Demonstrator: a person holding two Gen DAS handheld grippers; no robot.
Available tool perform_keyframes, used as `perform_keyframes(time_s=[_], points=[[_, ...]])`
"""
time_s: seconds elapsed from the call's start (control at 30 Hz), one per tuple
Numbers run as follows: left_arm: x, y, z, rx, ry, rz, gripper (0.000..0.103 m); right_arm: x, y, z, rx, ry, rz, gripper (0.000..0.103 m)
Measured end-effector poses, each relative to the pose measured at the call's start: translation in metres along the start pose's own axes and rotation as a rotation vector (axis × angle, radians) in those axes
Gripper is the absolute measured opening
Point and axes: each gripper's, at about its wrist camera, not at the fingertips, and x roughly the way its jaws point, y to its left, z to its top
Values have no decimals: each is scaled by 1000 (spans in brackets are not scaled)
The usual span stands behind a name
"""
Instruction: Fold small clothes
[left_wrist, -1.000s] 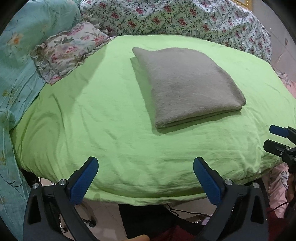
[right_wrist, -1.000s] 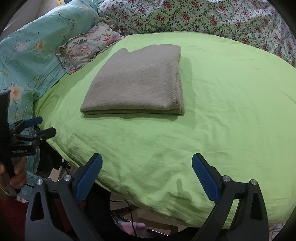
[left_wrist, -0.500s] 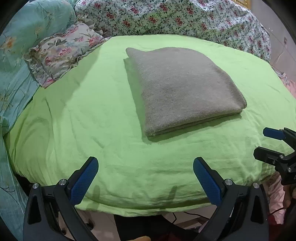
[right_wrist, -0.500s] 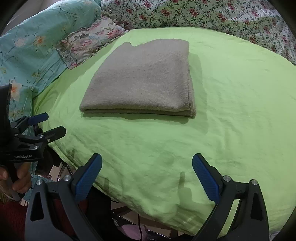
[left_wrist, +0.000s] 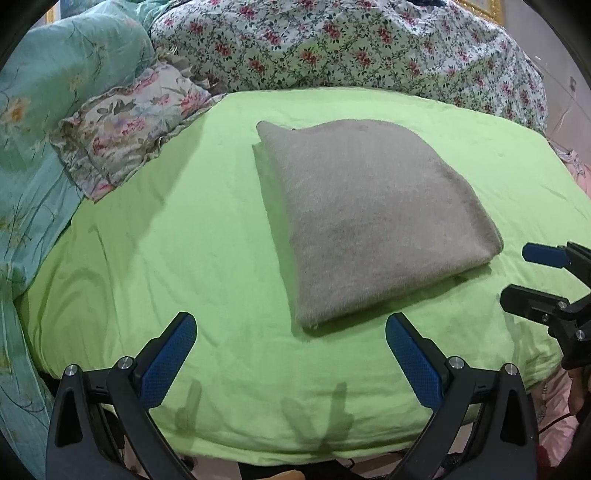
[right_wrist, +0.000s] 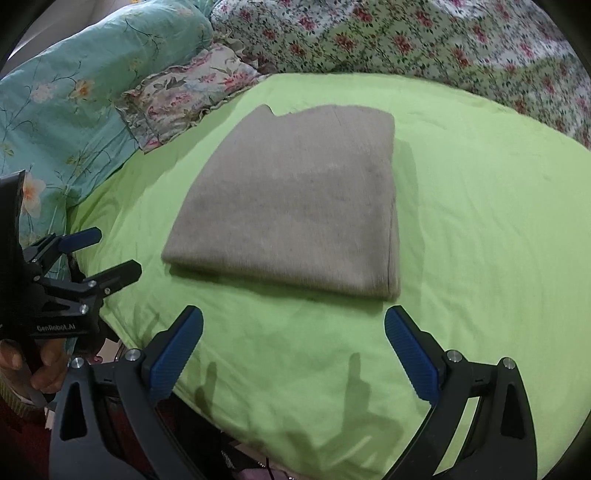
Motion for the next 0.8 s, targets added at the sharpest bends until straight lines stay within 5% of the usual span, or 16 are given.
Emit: perform_keyframes(time_s=[0.8], points=[[13, -12, 23, -18, -12, 26, 103, 17, -18, 35, 49, -3, 19, 100]])
